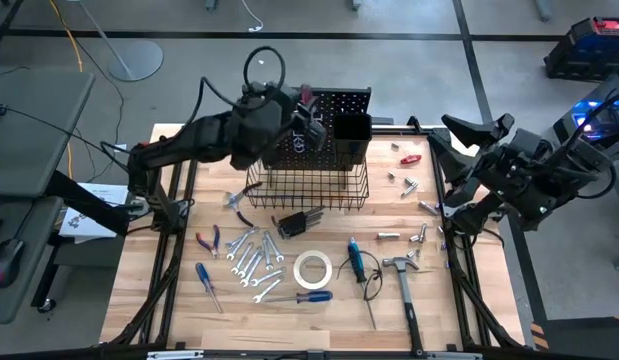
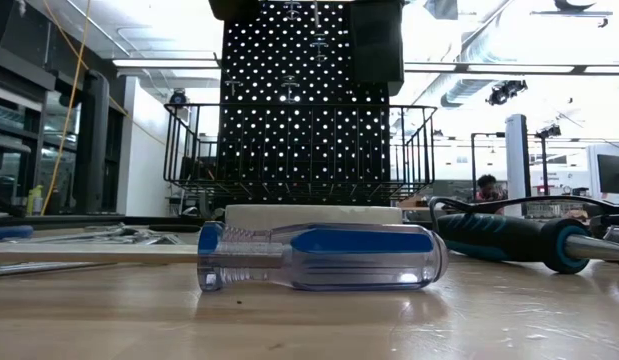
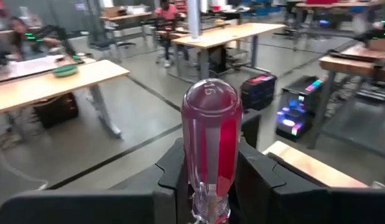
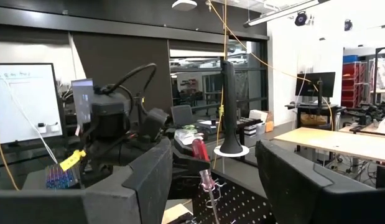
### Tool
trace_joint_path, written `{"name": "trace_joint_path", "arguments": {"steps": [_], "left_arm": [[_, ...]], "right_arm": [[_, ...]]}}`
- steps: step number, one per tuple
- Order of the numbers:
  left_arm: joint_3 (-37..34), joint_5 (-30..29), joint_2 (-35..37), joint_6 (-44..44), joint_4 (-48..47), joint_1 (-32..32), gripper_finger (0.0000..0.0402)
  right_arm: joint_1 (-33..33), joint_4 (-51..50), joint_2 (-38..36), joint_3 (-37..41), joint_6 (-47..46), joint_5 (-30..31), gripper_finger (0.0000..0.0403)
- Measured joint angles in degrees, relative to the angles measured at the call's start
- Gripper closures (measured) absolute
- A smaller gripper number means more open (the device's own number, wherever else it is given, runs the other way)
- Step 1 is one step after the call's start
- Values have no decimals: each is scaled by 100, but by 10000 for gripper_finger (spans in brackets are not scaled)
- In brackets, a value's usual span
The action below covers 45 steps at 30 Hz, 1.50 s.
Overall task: Hang tools onto peg board
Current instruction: Put the red transparent screwdriver in the right black bin on the pegboard
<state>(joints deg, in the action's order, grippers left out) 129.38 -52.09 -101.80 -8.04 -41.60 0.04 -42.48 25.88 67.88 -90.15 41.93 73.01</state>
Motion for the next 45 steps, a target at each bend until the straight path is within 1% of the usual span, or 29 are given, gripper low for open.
{"name": "trace_joint_path", "arguments": {"steps": [2, 6, 14, 21, 25, 31, 39, 43, 45], "left_arm": [[7, 140, -26, -51, -62, 77, 318], [9, 179, -124, -141, -62, 156, 318], [-9, 33, -258, 326, 205, 215, 318], [0, 0, -239, 304, 188, 222, 318], [0, 137, -319, 70, 68, 224, 318], [-4, 147, -580, -122, -177, 223, 318], [-2, -90, -573, -504, -478, 249, 318], [-2, -92, -573, -983, -526, 264, 318], [-2, -99, -573, -1085, -521, 264, 314]], "right_arm": [[0, -1, 0, 0, 4, 0, 183], [0, -7, 0, 0, 7, 1, 183], [2, -53, 0, 0, 7, 37, 183], [2, -86, 0, 0, 6, 69, 183], [2, -94, 0, 0, -11, 71, 183], [2, -95, 0, 0, -11, 74, 182], [2, -104, 0, 0, -55, 72, 183], [2, -105, 0, 0, -55, 72, 183], [2, -109, 0, 0, -55, 74, 183]]}}
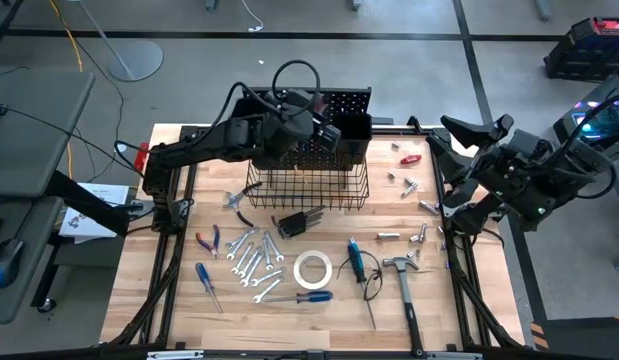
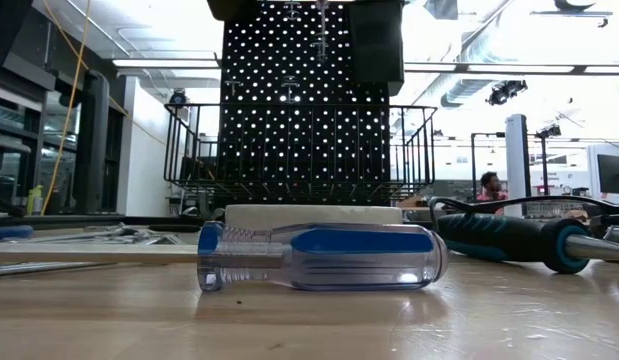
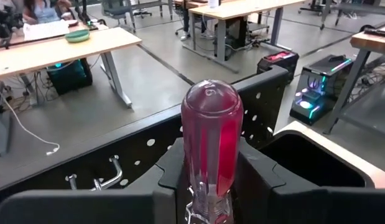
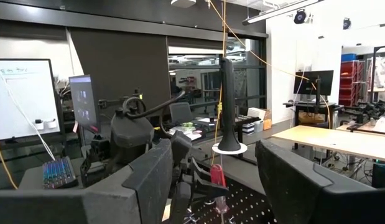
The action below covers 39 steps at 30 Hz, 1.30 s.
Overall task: Hang tools onto peg board
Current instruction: Put the red transparent screwdriver in the right black bin on the pegboard, then hang the wrench on the peg board
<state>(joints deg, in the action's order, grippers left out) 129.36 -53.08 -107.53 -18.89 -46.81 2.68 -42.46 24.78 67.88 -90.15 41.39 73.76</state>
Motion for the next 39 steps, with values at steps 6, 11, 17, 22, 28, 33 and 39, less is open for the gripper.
{"name": "trace_joint_path", "arguments": {"steps": [6, 11, 17, 22, 28, 33, 39], "left_arm": [[0, 22, 0, -1, 13, -2, 186], [2, 38, 11, 70, 4, -4, 137], [275, 377, 207, 307, 12, -257, 131], [280, 1484, 571, 247, -665, -1043, 130], [-52, 1514, 603, -1380, -2475, -2755, 134], [-1146, 1408, 586, -4095, -3344, -3845, 135], [-2375, 2749, 608, -5043, -3204, -4609, 135]], "right_arm": [[0, 1, 0, 0, 0, -2, 183], [0, -3, 0, 0, 0, -2, 183], [-2, -21, 0, 0, 16, -2, 183], [-2, -20, -2, 0, 92, -2, 183], [-4, -97, -2, 0, 66, -2, 183], [-4, -263, -4, 0, -60, 0, 183], [-2, -684, 0, 0, -296, 0, 183]]}}
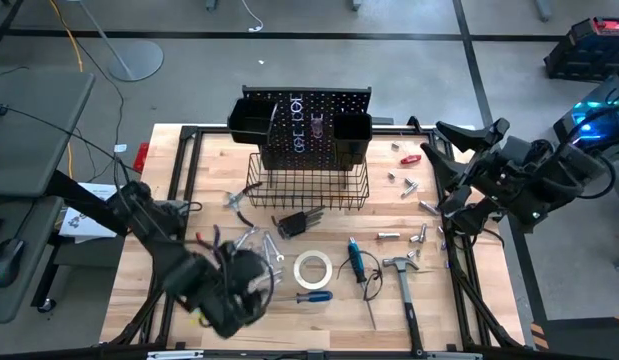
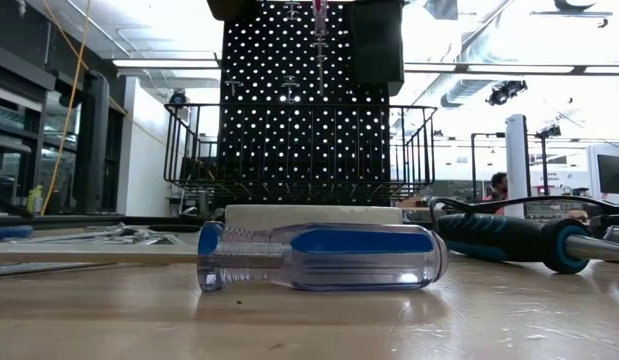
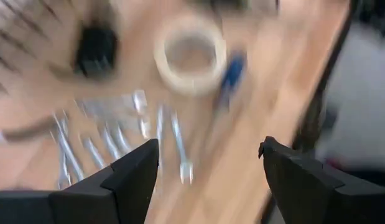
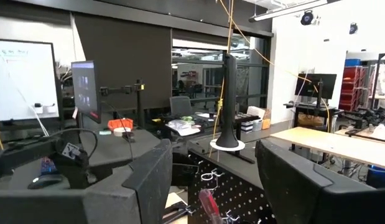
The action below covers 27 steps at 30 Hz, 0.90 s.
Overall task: Hang tools onto peg board
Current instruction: Hang the wrench on the peg board
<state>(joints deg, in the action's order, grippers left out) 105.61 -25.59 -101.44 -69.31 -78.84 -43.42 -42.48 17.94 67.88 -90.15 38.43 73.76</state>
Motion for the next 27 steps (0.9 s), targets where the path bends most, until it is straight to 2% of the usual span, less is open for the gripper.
{"name": "trace_joint_path", "arguments": {"steps": [3, 6, 13, 17, 21, 27], "left_arm": [[-427, 858, 10, 198, 66, -137, 135], [-706, 1199, 33, 91, -65, -269, 135], [-936, 1091, 176, 255, 426, -149, 135], [-936, 1085, 176, 840, 775, 57, 135], [-936, 1100, 176, 1555, 1095, 327, 135], [-936, 1329, 193, 2415, 961, 686, 135]], "right_arm": [[0, -117, 0, 0, -136, 40, 183], [0, -147, -1, 0, -259, 194, 183], [-184, -448, 0, 1, -397, 497, 183], [-371, -484, 0, 0, -410, 883, 183], [-465, -498, 0, 0, -463, 940, 183], [-483, -1051, -2, 0, -1268, 957, 183]]}}
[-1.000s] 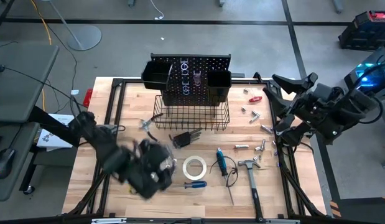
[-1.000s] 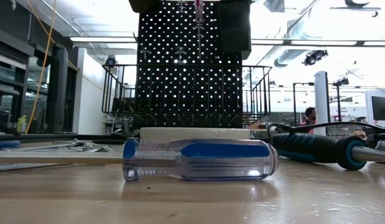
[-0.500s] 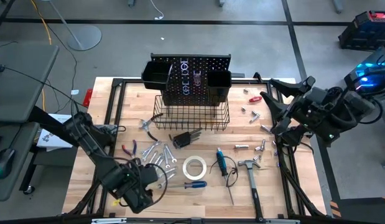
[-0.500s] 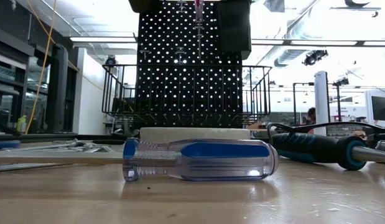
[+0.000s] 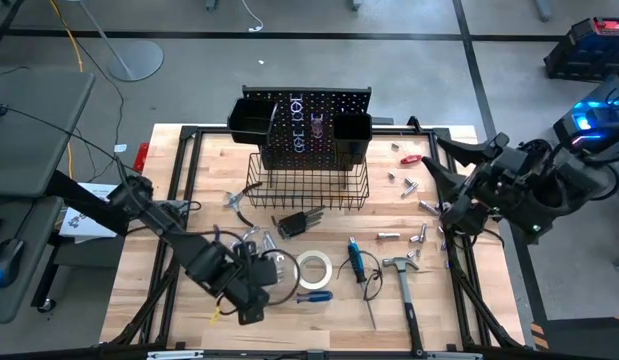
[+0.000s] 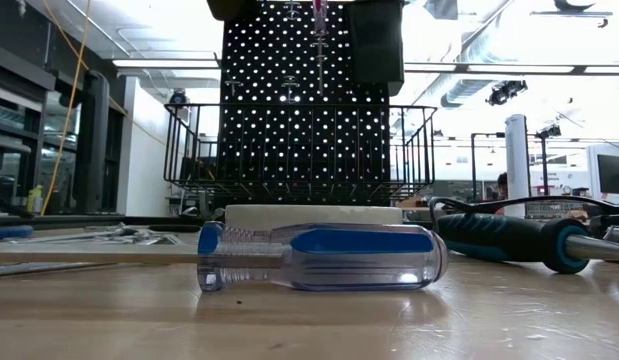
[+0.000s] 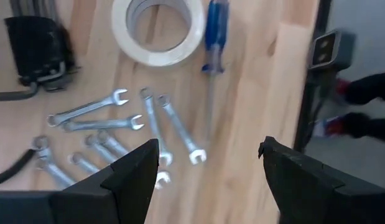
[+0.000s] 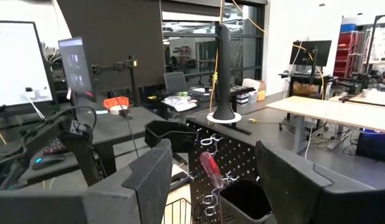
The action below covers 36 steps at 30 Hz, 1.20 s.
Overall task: Hang tools onto peg board
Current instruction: Hang the wrench on the peg board
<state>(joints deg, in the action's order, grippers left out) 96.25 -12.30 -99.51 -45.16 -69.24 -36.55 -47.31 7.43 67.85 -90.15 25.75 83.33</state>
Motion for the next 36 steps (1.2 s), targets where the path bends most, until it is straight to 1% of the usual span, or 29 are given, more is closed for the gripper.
{"name": "trace_joint_path", "arguments": {"steps": [4, 7, 10, 15, 22, 25, 28, 33, 36], "left_arm": [[0, 38, 127, 152, -342, 98, 135], [0, 60, 302, 181, -343, 144, 135], [0, -38, 532, 152, -333, 197, 135], [0, -487, 953, 21, -312, 300, 135], [0, -1012, 1347, -71, -312, 490, 135], [0, -1081, 1375, -75, -308, 515, 135], [0, -1079, 1353, -75, -296, 510, 135], [0, -1070, 1277, -73, -290, 511, 135], [0, -1053, 1279, -75, -289, 509, 135]], "right_arm": [[0, -752, 0, 1, -852, -59, 183], [7, -1265, 0, 2, -1498, -112, 183], [50, -1736, -4, 2, -2093, -255, 183], [321, -2385, -13, 2, -3041, -830, 183], [939, -3495, -13, 2, -4483, -2073, 183], [1155, -3939, -13, 2, -4929, -2538, 183], [1272, -4334, -13, 2, -5328, -2801, 183], [1368, -4920, -13, 2, -5997, -2985, 183], [1441, -5212, -13, 2, -6327, -3192, 183]]}}
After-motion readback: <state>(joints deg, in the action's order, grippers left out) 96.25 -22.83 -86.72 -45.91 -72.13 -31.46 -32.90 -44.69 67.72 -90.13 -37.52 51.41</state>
